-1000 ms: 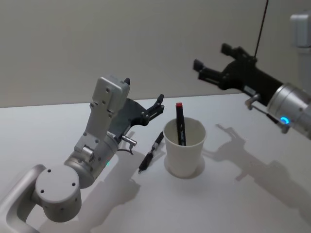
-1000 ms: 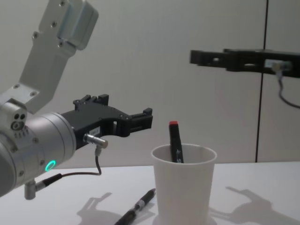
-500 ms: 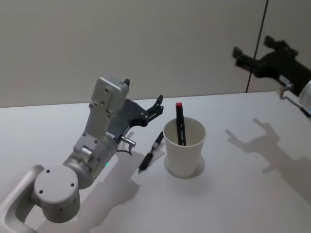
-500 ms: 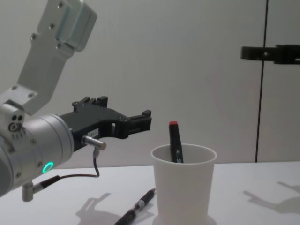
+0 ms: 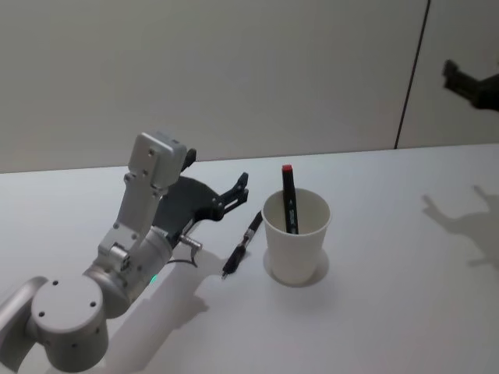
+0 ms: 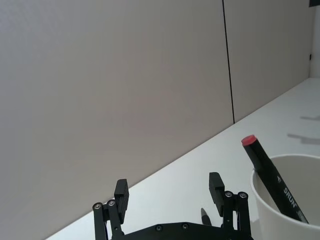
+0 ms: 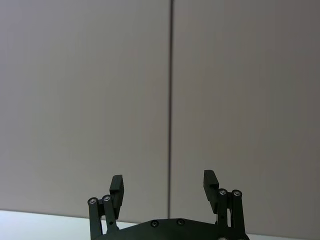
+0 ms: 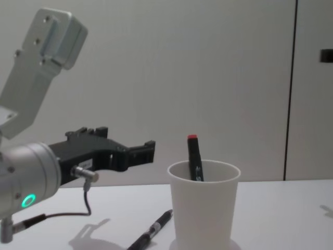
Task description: Place the pen into the pen holder.
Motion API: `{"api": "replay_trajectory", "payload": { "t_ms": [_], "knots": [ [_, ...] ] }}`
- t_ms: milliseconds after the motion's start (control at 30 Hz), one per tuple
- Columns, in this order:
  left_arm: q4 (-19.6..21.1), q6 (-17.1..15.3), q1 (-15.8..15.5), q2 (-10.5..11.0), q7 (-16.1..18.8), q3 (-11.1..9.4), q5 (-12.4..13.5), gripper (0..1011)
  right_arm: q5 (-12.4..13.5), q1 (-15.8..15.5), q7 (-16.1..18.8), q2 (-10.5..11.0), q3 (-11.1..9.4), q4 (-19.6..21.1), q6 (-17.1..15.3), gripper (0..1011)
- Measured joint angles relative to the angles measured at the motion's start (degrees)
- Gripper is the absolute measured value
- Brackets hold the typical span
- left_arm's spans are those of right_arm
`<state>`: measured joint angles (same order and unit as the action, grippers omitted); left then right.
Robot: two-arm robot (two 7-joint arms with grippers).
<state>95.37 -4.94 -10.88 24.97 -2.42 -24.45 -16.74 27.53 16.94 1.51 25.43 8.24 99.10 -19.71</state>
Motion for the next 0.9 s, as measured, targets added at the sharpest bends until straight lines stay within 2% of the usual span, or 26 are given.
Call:
{"api": "replay_trajectory", "payload": {
  "t_ms": [200, 533, 900],
  "knots": [
    [0.35, -1.35, 1.15, 1.0, -0.21, 0.53, -2.1, 1001, 0.55, -0.18, -3.66, 1.03, -1.56, 0.23, -1.41, 1001],
    [-0.7, -3.18, 1.48, 1.1, -1.64, 0.72, -3.38, 1001, 1.39, -0.08, -10.28, 2.7, -4.47, 0.06, -4.21, 1001],
    [-2.38, -5.27, 1.29, 0.3, -2.93, 0.38, -3.28, 1001, 1.87, 0.15, -13.5, 3.58, -6.11, -0.28, -5.82, 1002]
  ]
}}
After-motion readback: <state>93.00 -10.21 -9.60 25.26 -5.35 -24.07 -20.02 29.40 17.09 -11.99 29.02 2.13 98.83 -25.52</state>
